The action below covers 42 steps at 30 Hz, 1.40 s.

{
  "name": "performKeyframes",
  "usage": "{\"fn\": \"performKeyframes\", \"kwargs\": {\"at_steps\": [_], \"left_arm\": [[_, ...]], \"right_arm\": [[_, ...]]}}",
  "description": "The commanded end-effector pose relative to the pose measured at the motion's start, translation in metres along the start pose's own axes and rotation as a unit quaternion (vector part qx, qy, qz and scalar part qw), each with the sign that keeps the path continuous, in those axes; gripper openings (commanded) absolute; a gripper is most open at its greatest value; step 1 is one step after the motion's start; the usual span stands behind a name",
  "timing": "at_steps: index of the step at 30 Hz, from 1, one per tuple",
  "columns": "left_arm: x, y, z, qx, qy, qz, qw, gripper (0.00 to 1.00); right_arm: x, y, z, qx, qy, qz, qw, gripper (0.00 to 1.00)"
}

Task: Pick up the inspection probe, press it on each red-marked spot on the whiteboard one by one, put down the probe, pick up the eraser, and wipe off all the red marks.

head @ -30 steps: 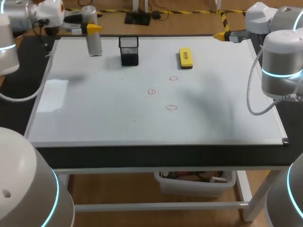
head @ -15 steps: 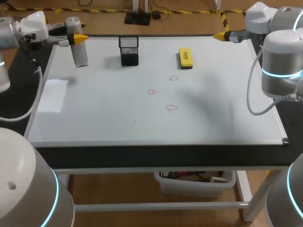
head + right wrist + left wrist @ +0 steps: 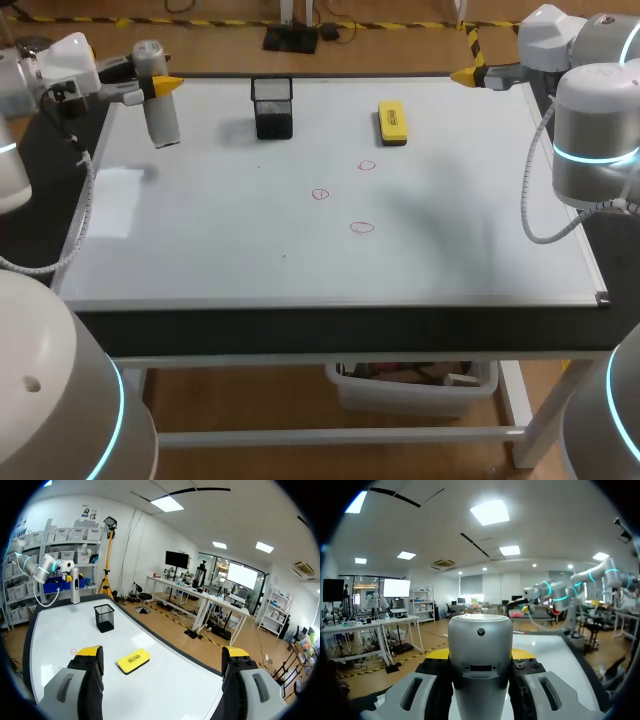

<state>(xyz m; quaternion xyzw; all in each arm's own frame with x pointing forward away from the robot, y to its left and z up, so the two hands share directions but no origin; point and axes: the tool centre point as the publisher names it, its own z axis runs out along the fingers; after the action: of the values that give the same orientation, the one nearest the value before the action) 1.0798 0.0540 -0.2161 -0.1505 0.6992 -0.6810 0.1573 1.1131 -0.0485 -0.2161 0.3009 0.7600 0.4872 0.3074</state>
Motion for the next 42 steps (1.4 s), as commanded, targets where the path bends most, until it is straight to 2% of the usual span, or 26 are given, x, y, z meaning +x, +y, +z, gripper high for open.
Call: {"fn": "performKeyframes", "kwargs": {"at_steps": [1,2,5,9,14,17,19,24,25,30,32,33,34,36,37,38,39,42], "left_arm": [[0.004,-0.001,0.000,0.001,-0.016,0.001,1.000,0.00],[0.004,-0.001,0.000,0.001,-0.016,0.001,1.000,0.00],[0.004,-0.001,0.000,0.001,-0.016,0.001,1.000,0.00],[0.004,-0.001,0.000,0.001,-0.016,0.001,1.000,0.00],[0.004,-0.001,0.000,0.001,-0.016,0.001,1.000,0.00],[0.004,-0.001,0.000,0.001,-0.016,0.001,1.000,0.00],[0.004,-0.001,0.000,0.001,-0.016,0.001,1.000,0.00],[0.004,-0.001,0.000,0.001,-0.016,0.001,1.000,0.00],[0.004,-0.001,0.000,0.001,-0.016,0.001,1.000,0.00],[0.004,-0.001,0.000,0.001,-0.016,0.001,1.000,0.00],[0.004,-0.001,0.000,0.001,-0.016,0.001,1.000,0.00],[0.004,-0.001,0.000,0.001,-0.016,0.001,1.000,0.00],[0.004,-0.001,0.000,0.001,-0.016,0.001,1.000,0.00],[0.004,-0.001,0.000,0.001,-0.016,0.001,1.000,0.00],[0.004,-0.001,0.000,0.001,-0.016,0.001,1.000,0.00],[0.004,-0.001,0.000,0.001,-0.016,0.001,1.000,0.00],[0.004,-0.001,0.000,0.001,-0.016,0.001,1.000,0.00],[0.004,-0.001,0.000,0.001,-0.016,0.001,1.000,0.00]], "right_arm": [[-0.001,0.000,0.000,0.000,0.001,0.000,1.000,1.00],[-0.001,0.000,0.000,0.000,0.001,0.000,1.000,1.00],[-0.005,-0.003,0.016,0.031,0.084,-0.027,0.996,1.00],[-0.006,-0.002,0.039,0.058,0.168,-0.063,0.982,1.00],[-0.003,-0.005,0.067,0.106,0.270,-0.123,0.949,1.00],[-0.001,-0.005,0.084,0.138,0.321,-0.165,0.923,1.00],[0.001,-0.007,0.094,0.183,0.356,-0.214,0.891,1.00],[0.013,-0.011,0.117,0.269,0.443,-0.333,0.788,1.00],[0.014,-0.012,0.122,0.279,0.451,-0.349,0.773,1.00],[0.020,-0.020,0.142,0.347,0.480,-0.448,0.669,1.00],[0.020,-0.024,0.149,0.363,0.483,-0.479,0.636,1.00],[0.021,-0.025,0.151,0.372,0.487,-0.497,0.614,1.00],[0.021,-0.027,0.153,0.378,0.488,-0.507,0.601,1.00],[0.019,-0.032,0.158,0.389,0.477,-0.514,0.597,1.00],[0.017,-0.037,0.161,0.388,0.459,-0.519,0.607,1.00],[0.015,-0.040,0.163,0.383,0.447,-0.498,0.637,1.00],[0.015,-0.039,0.165,0.371,0.428,-0.471,0.676,1.00],[0.015,-0.039,0.165,0.371,0.428,-0.471,0.676,1.00]]}}
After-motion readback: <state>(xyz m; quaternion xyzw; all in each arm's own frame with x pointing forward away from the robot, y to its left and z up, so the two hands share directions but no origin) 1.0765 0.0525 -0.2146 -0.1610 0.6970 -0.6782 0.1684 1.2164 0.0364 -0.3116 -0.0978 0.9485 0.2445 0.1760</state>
